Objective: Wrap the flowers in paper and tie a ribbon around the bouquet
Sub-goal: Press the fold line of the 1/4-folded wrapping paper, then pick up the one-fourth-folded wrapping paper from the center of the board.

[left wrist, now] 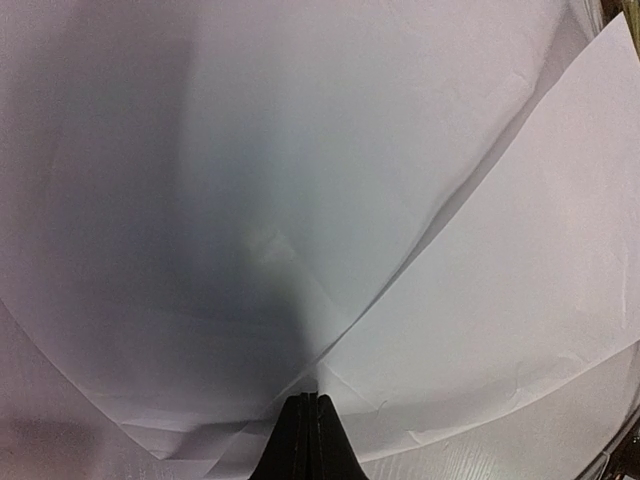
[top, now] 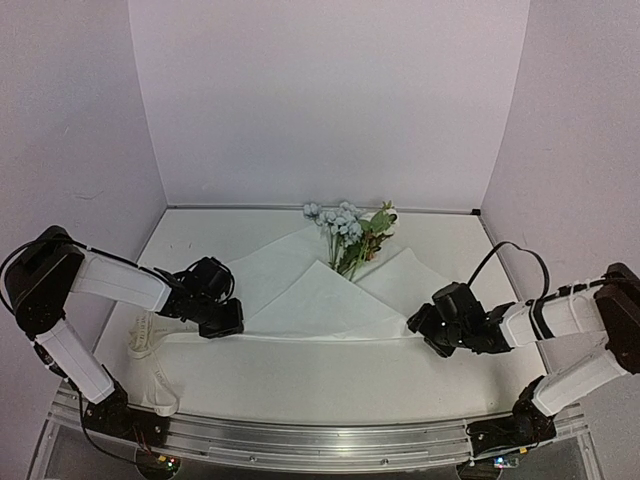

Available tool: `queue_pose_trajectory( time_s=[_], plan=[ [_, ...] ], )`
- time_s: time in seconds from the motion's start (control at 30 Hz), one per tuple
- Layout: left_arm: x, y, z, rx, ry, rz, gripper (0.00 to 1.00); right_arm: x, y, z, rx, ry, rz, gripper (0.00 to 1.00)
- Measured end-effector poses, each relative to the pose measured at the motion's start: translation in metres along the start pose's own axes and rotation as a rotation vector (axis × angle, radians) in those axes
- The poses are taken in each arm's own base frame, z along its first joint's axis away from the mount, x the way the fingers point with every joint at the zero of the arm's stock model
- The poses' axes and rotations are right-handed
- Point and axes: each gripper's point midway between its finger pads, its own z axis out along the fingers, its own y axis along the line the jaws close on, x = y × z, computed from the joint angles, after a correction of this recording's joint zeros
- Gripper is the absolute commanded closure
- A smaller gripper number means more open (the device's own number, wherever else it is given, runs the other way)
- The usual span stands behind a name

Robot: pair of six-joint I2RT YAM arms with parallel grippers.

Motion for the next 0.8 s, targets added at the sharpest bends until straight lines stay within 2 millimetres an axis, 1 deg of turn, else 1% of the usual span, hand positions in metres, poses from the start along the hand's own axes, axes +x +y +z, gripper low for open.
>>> queue_pose_trajectory(
  time_s=[0.13, 0.37, 0.57, 0.8],
  plan=[
    [0.0, 0.001, 0.0, -0.006, 0.002, 0.008, 1.0, -0.01, 0.005, 0.008, -0.047, -0.065, 0.096, 0.47],
    [0.0, 0.002, -0.002, -0.016, 0.012, 0.012, 1.0, -0.016, -0.003, 0.008, -0.096, -0.133, 0.191, 0.55],
    [0.001, 0.003, -0.003, -0.028, 0.028, 0.029, 1.0, -0.016, -0.005, 0.007, -0.129, -0.149, 0.212, 0.53],
    [0.003, 0.004, -0.003, -0.035, 0.041, 0.031, 1.0, -0.017, 0.005, 0.014, -0.21, -0.156, 0.289, 0.55]
  ],
)
